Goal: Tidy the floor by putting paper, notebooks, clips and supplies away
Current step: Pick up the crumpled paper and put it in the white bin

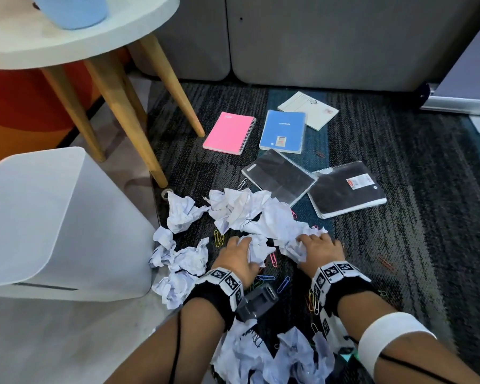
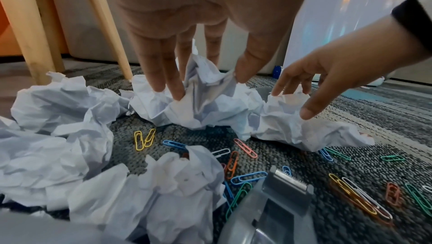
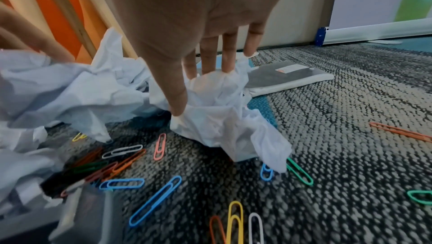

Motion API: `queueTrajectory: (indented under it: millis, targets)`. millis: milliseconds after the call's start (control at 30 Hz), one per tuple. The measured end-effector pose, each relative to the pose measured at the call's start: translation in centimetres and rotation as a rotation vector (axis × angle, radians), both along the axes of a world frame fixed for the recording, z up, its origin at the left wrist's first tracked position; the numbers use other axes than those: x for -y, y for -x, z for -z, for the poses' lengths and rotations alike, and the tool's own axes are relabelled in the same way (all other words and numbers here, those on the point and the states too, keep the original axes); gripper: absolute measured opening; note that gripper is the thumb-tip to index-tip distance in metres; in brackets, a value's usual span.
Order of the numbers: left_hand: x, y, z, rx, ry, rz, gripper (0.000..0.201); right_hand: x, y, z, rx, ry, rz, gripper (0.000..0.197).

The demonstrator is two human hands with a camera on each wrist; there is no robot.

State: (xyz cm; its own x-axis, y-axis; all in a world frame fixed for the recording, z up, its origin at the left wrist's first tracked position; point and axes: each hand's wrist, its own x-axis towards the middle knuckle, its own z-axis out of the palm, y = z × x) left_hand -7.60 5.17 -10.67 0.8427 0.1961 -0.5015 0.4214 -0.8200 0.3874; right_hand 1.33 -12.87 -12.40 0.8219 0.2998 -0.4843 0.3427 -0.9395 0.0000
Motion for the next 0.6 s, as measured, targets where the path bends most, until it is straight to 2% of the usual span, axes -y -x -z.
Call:
queueTrajectory:
  millis: [67, 200, 267, 400, 600]
  targets:
    - [0.1, 0.2, -0.3, 0.007, 0.006, -0.013, 0.067, 0.0, 0.3, 0.7, 0.022, -0.001, 0.012, 0.061]
    - [0.1, 0.3, -1.1, 0.04, 0.004, -0.028, 0.068, 0.5, 0.2, 1.0, 0.045, 0.003, 0.029, 0.037]
    - [0.1, 0.2, -1.7, 0.055, 0.011, -0.028, 0.069, 0.5, 0.0, 0.7, 0.036, 0.002, 0.034, 0.032]
    - [0.1, 0.1, -2.9, 0.082, 0.006, -0.044, 0.069, -0.2, -0.8, -1.0, 0.013, 0.008, 0.045, 0.033]
    - [-0.8, 0.5, -6.1, 0.183, 0.006, -0.119, 0.068, -2.2, -1.7, -5.9, 0.043, -0.012, 0.091, 0.039]
